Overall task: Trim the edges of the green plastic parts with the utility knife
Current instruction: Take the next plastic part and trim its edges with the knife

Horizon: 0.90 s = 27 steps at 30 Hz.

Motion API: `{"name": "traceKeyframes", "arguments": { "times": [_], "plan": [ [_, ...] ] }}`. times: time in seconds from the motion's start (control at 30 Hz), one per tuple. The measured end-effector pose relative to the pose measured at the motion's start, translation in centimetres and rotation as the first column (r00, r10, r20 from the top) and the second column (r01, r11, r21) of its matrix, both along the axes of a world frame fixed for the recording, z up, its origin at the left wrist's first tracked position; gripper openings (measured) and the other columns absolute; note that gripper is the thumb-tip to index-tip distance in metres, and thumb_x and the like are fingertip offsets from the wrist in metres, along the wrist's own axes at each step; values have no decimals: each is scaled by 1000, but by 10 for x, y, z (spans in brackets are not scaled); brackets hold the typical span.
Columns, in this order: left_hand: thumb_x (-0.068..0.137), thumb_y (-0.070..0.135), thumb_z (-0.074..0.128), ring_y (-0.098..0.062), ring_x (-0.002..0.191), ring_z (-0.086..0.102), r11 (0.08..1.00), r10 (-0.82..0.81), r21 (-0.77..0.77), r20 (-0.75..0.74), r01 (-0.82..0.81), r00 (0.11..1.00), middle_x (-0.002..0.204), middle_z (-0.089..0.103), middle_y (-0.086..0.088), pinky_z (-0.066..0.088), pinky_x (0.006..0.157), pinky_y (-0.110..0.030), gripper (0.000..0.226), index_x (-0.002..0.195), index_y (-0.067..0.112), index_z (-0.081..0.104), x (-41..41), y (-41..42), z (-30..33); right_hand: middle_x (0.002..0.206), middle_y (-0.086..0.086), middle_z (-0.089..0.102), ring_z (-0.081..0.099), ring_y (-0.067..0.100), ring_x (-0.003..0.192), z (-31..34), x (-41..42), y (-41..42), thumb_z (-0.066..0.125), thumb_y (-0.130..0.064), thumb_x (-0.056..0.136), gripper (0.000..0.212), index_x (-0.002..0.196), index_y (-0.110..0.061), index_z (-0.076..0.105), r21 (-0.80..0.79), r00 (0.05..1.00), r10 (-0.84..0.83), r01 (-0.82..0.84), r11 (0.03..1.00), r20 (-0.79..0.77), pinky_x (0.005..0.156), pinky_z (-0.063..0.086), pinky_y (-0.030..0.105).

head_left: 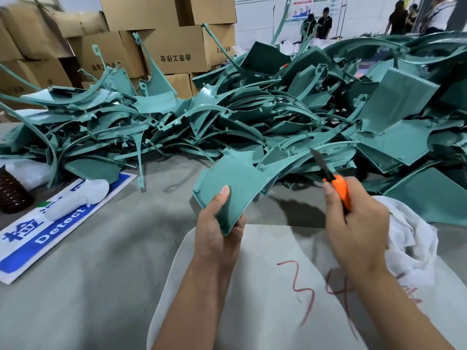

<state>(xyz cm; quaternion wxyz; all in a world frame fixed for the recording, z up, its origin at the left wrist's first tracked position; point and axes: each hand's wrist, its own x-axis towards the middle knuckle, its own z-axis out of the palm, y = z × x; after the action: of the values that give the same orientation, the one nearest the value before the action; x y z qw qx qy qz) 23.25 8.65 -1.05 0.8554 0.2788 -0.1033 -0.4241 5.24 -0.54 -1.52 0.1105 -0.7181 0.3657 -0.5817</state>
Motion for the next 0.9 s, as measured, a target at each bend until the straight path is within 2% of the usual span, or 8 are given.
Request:
{"name": "traceKeyframes", "arguments": {
  "times": [0.1,0.3,0.43,0.57,0.63,0.73,0.8,0.9],
  "plan": [
    [82,12,73,-11,61,54,998,-42,-46,31,43,999,90,60,0,45,50,-17,46,125,16,59,7,3,-4,56,-3,35,33,13,52,1,-4,-6,53,-32,108,41,73,-23,34,99,992,-29,17,995,121,50,27,26],
    [64,17,93,-9,49,47,943,-265,-179,108,281,958,75,54,-1,41,39,-16,66,116,8,54,20,16,-1,69,22,48,43,40,64,-1,-14,-19,52,-48,105,47,79,-9,50,394,941,-25,-117,912,337,61,39,55],
    [49,24,100,-11,50,48,966,-210,-120,147,228,967,95,58,-5,39,37,-19,96,130,15,49,20,15,-1,64,3,55,48,19,55,6,-19,-19,53,-41,108,36,81,-19,63,491,770,-8,-399,774,638,56,37,32],
    [49,20,100,-16,56,62,924,-361,-91,118,373,925,93,72,-6,47,40,-22,74,114,9,68,18,19,0,69,3,51,40,16,53,17,-19,-14,49,-55,101,43,93,-17,66,319,432,206,-849,421,878,51,38,25],
    [43,15,100,-26,65,72,899,-431,-21,124,437,894,90,75,-14,55,46,-28,69,107,3,75,21,23,-2,71,4,51,39,13,49,18,-14,-8,47,-60,97,52,96,-14,70,260,325,278,-934,244,904,42,36,21],
    [58,21,95,-36,83,73,818,-572,127,281,561,770,104,72,-25,61,72,-40,72,121,-3,69,17,24,-4,71,6,53,41,12,45,11,-4,3,55,-67,93,58,96,-11,70,332,336,420,-939,85,843,39,36,21],
    [76,26,84,-48,107,59,797,-600,224,393,561,697,125,58,-35,50,90,-50,79,138,-8,51,13,19,-7,62,10,48,41,17,42,5,2,8,68,-75,83,76,90,0,55,409,371,470,-912,23,801,41,38,25],
    [96,20,58,-72,123,40,809,-585,250,431,532,686,137,42,-49,30,106,-75,59,143,-11,41,12,8,-12,60,16,53,46,22,42,2,6,14,63,-72,87,70,83,-3,61,511,503,498,-849,133,706,42,41,27]
  ]
}}
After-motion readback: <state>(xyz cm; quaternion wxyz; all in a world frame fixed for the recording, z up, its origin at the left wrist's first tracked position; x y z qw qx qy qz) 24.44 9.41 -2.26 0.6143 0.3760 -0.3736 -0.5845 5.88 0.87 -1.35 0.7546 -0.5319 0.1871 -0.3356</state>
